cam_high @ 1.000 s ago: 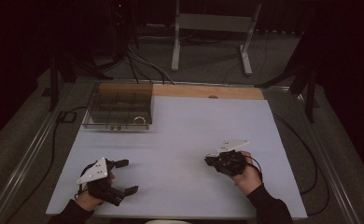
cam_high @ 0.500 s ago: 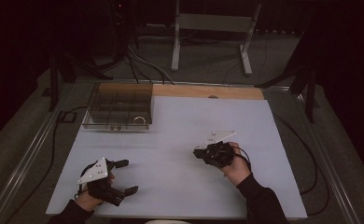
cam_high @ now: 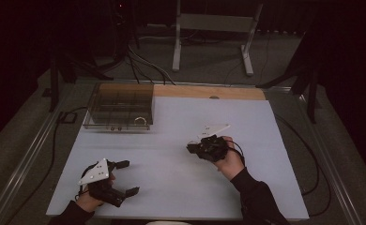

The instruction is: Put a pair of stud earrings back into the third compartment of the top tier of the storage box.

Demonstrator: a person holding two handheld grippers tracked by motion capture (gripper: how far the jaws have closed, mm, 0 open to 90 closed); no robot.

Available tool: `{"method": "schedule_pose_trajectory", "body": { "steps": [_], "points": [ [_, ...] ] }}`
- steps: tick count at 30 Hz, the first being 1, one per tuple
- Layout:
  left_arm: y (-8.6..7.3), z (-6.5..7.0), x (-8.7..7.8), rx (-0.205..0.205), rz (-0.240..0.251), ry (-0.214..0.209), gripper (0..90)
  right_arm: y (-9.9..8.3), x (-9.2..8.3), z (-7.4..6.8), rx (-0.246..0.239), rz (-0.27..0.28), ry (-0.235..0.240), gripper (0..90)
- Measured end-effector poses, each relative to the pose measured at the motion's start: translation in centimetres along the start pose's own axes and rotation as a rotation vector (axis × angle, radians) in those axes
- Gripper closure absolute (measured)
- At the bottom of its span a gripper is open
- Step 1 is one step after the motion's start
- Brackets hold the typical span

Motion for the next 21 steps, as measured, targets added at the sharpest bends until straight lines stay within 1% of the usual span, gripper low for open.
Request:
{"method": "schedule_pose_trajectory", "body": {
  "steps": [3,7,9,12,19,21],
  "points": [
    [0.0,0.0,0.0,0.000,-0.001,0.001,0.6,0.7,0.3,-0.1,-0.010,0.002,0.005,86.7],
    [0.0,-0.1,0.2,-0.013,-0.001,0.005,0.5,1.9,0.7,-0.3,-0.014,0.012,0.024,86.7],
    [0.0,-0.2,0.2,-0.010,-0.002,0.006,0.5,2.5,0.9,-0.4,-0.025,0.013,0.030,86.7],
    [0.1,-0.1,0.2,-0.005,-0.003,0.007,0.5,3.6,1.3,-0.5,-0.045,0.017,0.033,86.7],
    [0.0,-0.1,0.1,-0.007,-0.004,0.004,0.6,6.4,2.5,-0.8,-0.062,0.050,0.045,86.7],
    [0.0,-0.1,0.1,-0.001,-0.003,0.002,0.6,7.3,3.0,-1.0,-0.072,0.053,0.048,86.7]
  ]
}}
Point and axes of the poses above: each handheld gripper's, and its own axes: x roughly forward along the jaws, y roughly out of its top, z roughly to its right, the point moved 1 cm from there along x, roughly forward along the jaws, and after that the axes turned 1 degree about -x, right-handed, at the moved point
